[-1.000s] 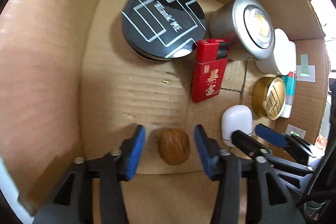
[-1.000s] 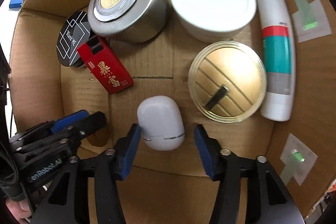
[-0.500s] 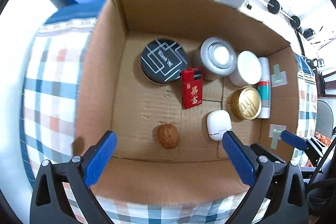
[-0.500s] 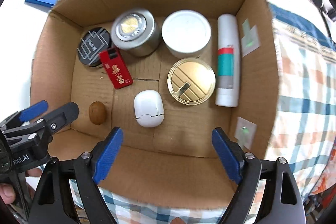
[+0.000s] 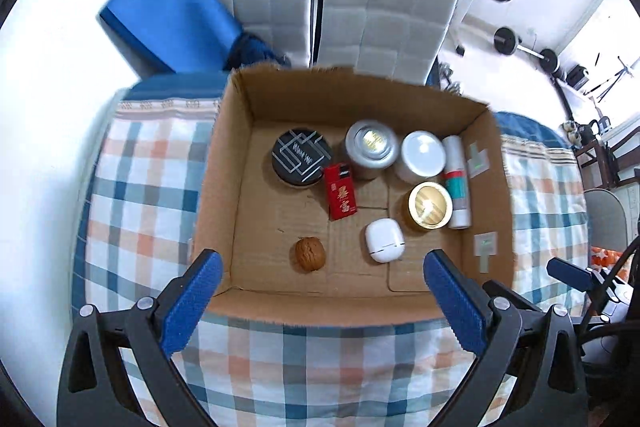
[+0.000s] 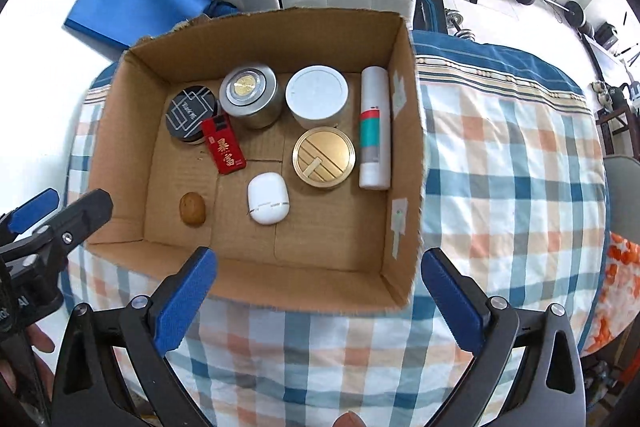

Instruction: Organize rigid objects

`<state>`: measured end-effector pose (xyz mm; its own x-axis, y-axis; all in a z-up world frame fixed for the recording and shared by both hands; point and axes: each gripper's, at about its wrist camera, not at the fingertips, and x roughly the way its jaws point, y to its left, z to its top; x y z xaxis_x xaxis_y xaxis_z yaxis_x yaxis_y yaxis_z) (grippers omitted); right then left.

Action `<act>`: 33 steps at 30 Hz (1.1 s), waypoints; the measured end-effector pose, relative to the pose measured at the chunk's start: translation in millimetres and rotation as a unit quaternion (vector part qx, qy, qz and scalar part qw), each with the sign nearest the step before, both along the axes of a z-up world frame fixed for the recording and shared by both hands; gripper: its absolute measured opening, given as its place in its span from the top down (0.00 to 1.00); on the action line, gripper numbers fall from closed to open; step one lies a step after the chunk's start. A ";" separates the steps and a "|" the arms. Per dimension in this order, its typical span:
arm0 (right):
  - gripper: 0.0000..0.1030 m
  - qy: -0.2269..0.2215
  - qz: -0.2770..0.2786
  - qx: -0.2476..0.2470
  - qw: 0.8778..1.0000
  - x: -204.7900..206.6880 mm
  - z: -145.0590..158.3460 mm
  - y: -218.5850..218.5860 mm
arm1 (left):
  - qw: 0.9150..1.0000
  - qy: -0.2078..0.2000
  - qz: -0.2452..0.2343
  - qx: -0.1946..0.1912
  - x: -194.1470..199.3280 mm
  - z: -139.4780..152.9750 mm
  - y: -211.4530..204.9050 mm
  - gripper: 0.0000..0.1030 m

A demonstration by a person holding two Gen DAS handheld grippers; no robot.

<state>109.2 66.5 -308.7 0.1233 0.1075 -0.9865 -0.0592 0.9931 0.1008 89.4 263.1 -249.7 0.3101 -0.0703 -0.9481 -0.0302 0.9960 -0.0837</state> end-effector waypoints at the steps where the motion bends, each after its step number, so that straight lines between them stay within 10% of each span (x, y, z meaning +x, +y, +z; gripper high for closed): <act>1: 0.00 -0.004 -0.002 0.003 1.000 -5.3 5.5 -1.7 | 1.000 -0.013 0.000 0.001 -8.1 13.4 -1.7 0.00; 14: 0.00 -0.129 -0.047 0.030 0.990 -106.1 156.5 -50.2 | 0.990 -0.136 -0.022 0.019 -97.9 149.4 -21.5 0.00; 33: 0.00 -0.230 -0.057 0.000 0.972 -192.6 266.8 -73.6 | 0.982 -0.185 -0.022 0.031 -162.8 204.3 -31.8 0.00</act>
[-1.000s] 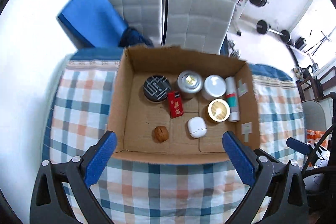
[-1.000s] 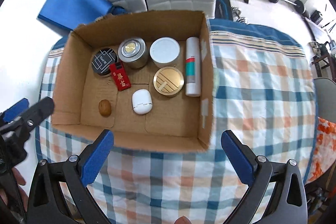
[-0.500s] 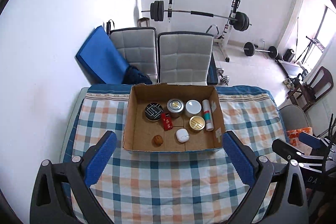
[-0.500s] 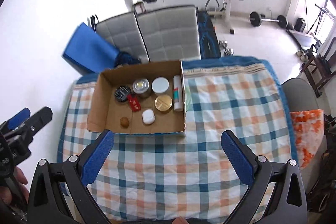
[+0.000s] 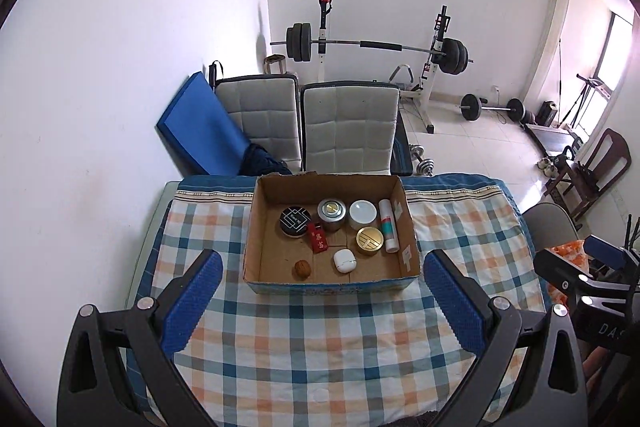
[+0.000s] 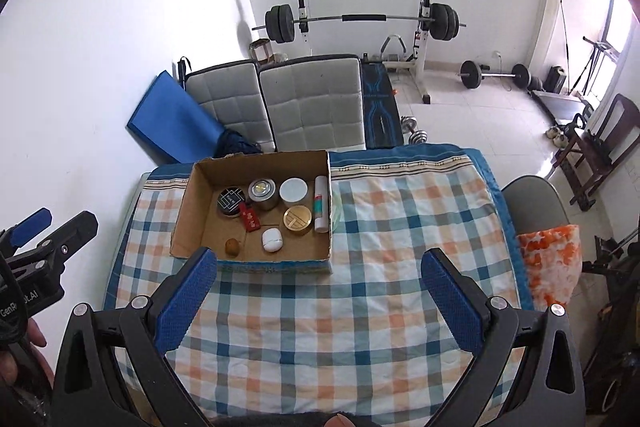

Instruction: Organize rigid objects

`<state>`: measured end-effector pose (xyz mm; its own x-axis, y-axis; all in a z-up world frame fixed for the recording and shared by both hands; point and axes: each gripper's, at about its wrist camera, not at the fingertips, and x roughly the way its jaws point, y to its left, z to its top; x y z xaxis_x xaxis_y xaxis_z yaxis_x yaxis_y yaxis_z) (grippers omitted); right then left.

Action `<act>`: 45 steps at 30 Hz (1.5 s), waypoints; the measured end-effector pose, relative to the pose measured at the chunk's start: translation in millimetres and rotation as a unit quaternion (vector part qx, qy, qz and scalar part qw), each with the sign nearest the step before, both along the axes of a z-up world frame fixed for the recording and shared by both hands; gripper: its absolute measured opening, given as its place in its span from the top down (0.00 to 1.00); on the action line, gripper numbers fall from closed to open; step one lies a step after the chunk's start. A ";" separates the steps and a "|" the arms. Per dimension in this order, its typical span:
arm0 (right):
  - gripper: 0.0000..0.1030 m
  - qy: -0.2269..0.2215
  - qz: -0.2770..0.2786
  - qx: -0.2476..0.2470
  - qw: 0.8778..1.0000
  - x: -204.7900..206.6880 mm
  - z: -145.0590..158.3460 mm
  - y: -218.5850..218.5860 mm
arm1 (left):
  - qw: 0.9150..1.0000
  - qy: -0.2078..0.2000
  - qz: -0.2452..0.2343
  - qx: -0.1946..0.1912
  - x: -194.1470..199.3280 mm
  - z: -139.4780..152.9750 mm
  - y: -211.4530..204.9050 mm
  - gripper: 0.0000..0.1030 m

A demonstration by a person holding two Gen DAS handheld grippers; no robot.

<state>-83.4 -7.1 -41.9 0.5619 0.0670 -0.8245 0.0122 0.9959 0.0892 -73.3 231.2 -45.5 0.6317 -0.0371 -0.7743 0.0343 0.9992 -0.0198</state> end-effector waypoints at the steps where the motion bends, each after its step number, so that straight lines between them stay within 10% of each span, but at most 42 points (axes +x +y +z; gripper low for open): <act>1: 0.00 -0.002 0.000 -0.003 1.000 -1.1 1.6 0.9 | 1.000 0.000 0.000 0.001 -2.0 0.1 0.0 0.00; 45: 0.00 -0.058 -0.022 -0.062 0.996 -31.5 20.9 11.1 | 1.000 -0.007 0.017 -0.001 -28.0 3.1 -4.0 0.00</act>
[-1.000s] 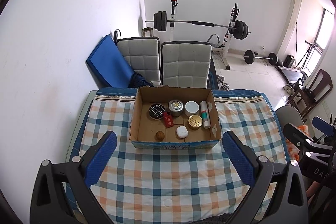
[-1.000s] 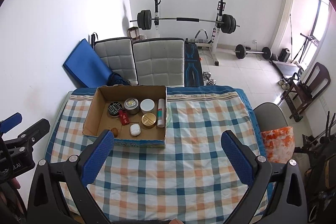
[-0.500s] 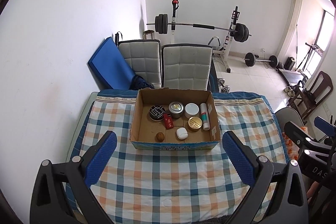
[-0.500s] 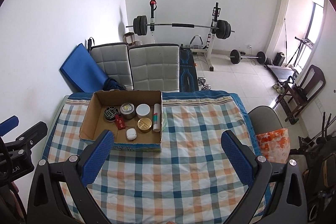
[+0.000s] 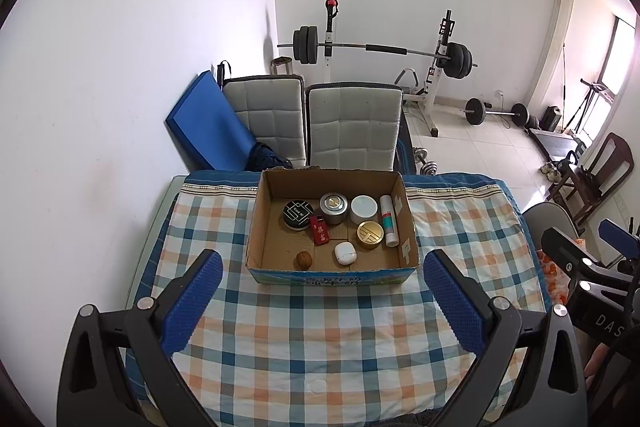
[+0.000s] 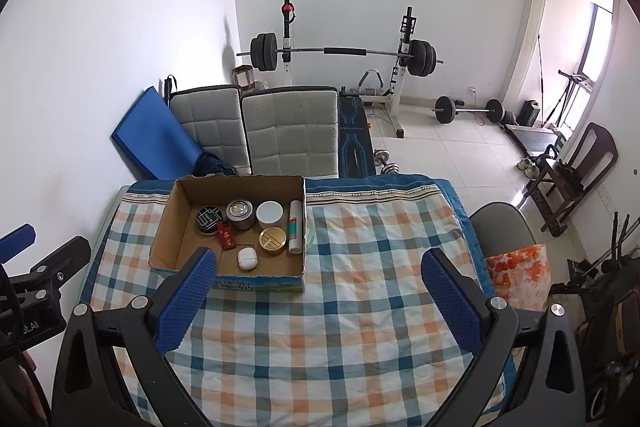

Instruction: Organize rigid objects

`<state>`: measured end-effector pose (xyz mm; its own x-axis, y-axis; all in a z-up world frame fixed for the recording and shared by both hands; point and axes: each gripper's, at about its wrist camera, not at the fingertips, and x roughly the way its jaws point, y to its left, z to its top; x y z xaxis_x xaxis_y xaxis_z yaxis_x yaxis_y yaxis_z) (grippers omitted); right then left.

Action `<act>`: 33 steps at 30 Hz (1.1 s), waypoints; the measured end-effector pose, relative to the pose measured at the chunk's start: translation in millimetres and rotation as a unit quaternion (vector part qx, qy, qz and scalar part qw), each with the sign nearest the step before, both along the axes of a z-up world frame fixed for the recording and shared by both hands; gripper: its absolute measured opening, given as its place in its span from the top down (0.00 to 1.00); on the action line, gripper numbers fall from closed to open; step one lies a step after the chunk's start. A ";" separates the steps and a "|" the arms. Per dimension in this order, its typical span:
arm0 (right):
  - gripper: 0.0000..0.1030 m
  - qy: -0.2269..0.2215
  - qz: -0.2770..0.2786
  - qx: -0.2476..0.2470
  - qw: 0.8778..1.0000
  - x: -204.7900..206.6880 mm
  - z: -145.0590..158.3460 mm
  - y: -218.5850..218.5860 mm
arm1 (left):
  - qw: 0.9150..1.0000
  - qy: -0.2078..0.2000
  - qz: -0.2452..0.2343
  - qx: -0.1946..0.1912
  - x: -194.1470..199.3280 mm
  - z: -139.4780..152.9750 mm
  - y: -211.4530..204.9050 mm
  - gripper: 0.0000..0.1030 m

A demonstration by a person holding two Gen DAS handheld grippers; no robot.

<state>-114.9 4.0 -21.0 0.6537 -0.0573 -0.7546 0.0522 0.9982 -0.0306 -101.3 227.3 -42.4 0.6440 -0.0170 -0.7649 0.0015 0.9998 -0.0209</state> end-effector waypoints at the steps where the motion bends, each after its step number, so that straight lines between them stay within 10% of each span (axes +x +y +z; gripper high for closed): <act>1: 0.00 -0.001 -0.001 -0.001 1.000 -0.2 0.0 -0.2 | 1.000 0.000 0.000 0.001 0.5 -0.9 0.1 0.00; 33: 0.00 -0.015 -0.024 -0.009 1.000 11.1 6.0 8.8 | 1.000 -0.002 -0.009 -0.002 4.3 5.2 -5.9 0.00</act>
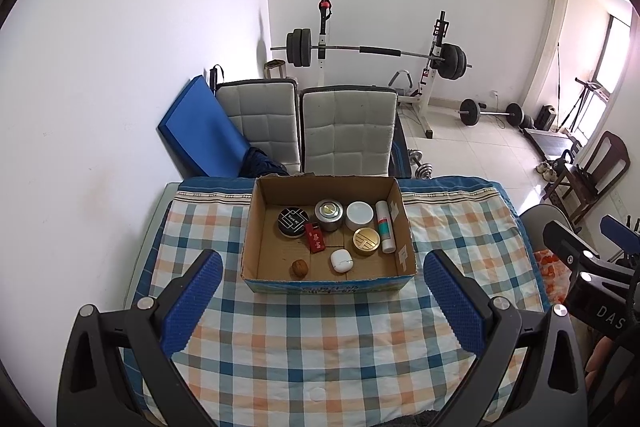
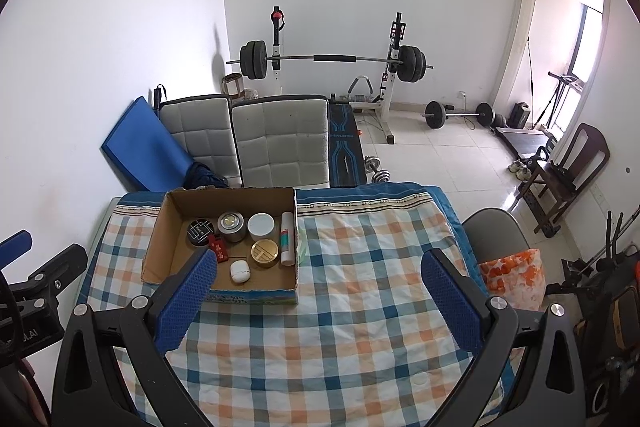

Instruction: Organize rigid objects

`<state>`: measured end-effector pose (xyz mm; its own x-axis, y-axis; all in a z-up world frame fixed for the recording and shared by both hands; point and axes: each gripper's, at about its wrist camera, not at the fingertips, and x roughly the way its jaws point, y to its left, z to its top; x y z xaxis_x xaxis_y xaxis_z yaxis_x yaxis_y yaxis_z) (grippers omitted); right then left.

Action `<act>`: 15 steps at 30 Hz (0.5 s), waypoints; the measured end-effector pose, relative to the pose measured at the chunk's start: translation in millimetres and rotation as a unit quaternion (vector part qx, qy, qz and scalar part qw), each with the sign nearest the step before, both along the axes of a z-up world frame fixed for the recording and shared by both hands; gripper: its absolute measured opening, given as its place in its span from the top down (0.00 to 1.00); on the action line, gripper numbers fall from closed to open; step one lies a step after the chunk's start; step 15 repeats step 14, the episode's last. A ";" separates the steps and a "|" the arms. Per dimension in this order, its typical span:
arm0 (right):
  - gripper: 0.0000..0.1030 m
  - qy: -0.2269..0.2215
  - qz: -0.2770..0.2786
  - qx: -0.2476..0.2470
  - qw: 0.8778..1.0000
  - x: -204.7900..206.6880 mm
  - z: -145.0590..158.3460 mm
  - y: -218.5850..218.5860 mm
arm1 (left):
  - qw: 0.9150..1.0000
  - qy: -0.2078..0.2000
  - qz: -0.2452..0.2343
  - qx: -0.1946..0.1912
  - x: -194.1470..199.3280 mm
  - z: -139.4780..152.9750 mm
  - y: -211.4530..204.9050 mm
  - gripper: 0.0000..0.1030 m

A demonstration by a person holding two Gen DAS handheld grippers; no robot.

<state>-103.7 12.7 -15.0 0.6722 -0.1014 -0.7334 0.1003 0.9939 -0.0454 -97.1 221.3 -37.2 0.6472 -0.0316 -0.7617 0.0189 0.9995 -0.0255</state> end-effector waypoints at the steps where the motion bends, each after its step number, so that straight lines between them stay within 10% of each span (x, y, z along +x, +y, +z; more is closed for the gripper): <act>1: 0.00 -0.001 -0.001 0.001 1.000 -0.4 0.4 0.0 | 1.000 0.000 0.000 0.001 0.2 0.2 -0.1 0.00; 15: 0.00 0.000 0.000 0.002 1.000 0.5 1.0 -0.4 | 1.000 -0.008 0.006 0.001 3.3 -1.6 -8.9 0.00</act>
